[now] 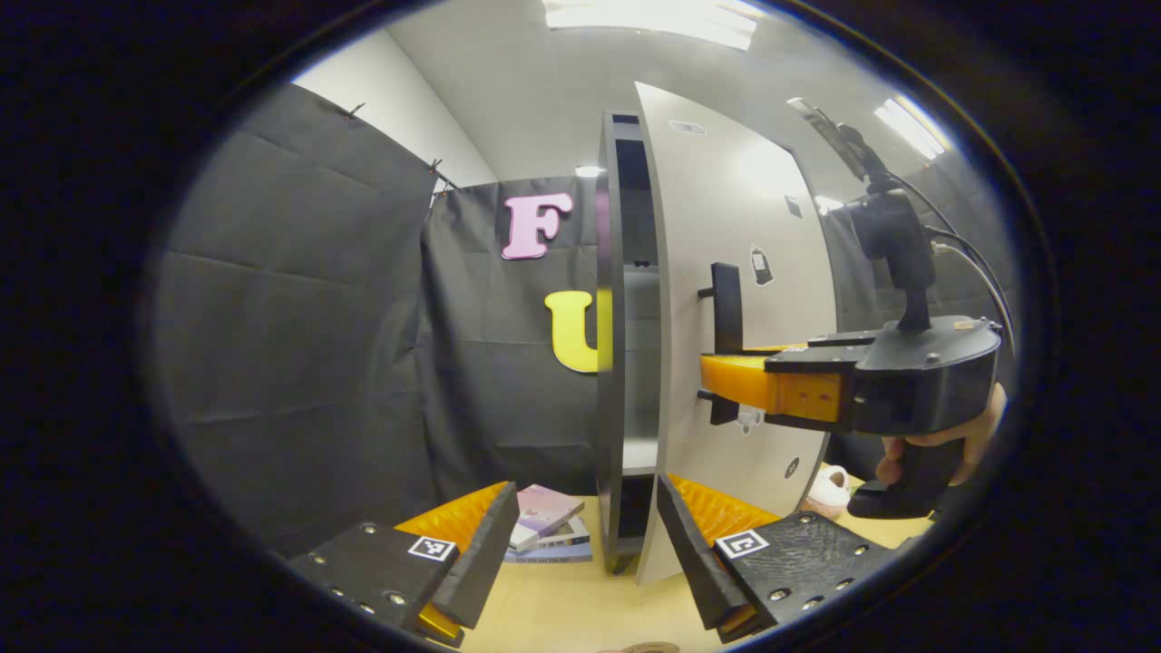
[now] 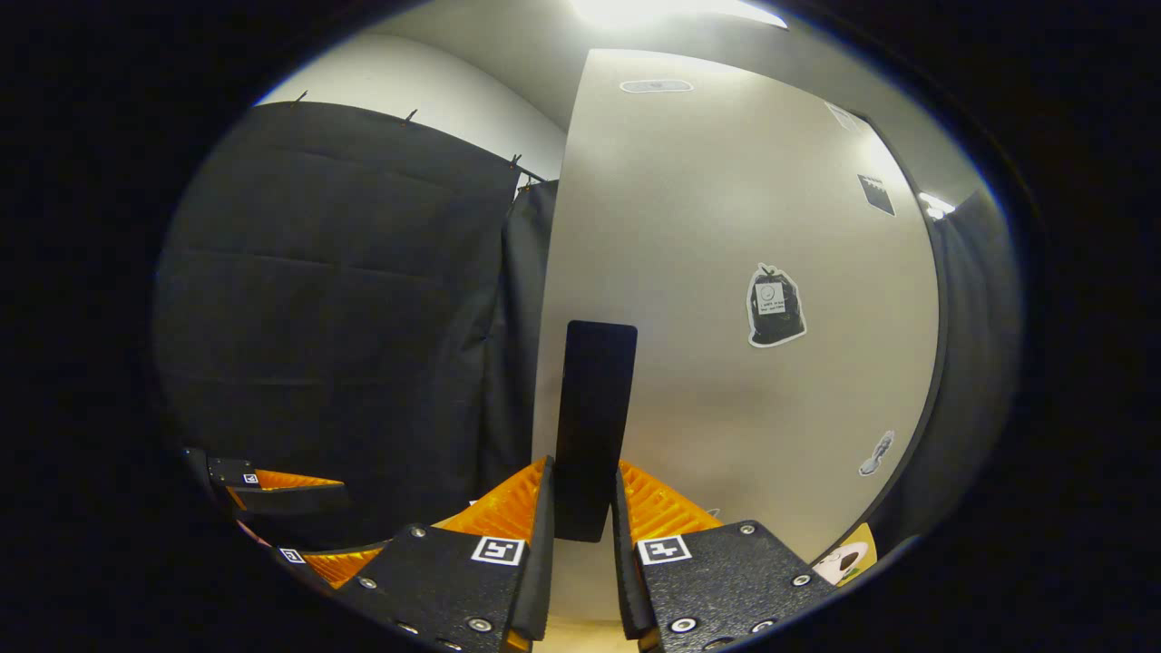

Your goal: Open the cabinet door with the right hand, grasp the bottle in the cabinet with the left hand and place it on the coaster, then close the cabinet door with the right hand.

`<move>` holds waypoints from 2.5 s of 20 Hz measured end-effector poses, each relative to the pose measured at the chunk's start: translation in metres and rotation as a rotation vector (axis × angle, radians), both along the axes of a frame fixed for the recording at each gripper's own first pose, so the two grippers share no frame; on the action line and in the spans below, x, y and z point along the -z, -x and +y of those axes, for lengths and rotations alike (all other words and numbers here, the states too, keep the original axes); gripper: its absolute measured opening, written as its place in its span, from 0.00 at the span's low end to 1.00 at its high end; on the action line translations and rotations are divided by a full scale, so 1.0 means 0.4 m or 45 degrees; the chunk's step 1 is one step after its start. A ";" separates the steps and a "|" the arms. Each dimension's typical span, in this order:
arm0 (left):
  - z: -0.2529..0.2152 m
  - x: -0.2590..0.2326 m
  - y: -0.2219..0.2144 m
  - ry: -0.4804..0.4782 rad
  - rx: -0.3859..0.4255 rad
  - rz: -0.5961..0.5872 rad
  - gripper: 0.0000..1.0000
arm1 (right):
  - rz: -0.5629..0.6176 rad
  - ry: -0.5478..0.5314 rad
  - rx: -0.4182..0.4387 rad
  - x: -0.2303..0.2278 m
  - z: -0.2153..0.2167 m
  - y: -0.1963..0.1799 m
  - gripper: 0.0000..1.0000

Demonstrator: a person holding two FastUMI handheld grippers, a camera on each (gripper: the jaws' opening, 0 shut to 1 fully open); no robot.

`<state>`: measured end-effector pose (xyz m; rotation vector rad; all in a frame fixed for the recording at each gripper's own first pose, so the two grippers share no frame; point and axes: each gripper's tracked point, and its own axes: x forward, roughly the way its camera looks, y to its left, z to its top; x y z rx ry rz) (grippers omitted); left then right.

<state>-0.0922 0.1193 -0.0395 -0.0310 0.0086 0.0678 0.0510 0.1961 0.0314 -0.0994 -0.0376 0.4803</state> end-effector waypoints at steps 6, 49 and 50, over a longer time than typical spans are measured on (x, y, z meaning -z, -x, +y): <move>-0.016 -0.010 0.062 -0.036 -0.113 0.047 0.92 | 0.026 -0.028 -0.085 0.000 -0.025 0.054 0.31; -0.666 -0.104 0.098 -0.135 0.068 0.053 0.88 | 0.013 -0.070 0.294 0.011 -0.602 0.225 0.23; -0.656 -0.104 0.082 -0.123 0.058 0.054 0.88 | 0.004 -0.069 0.320 0.009 -0.618 0.224 0.35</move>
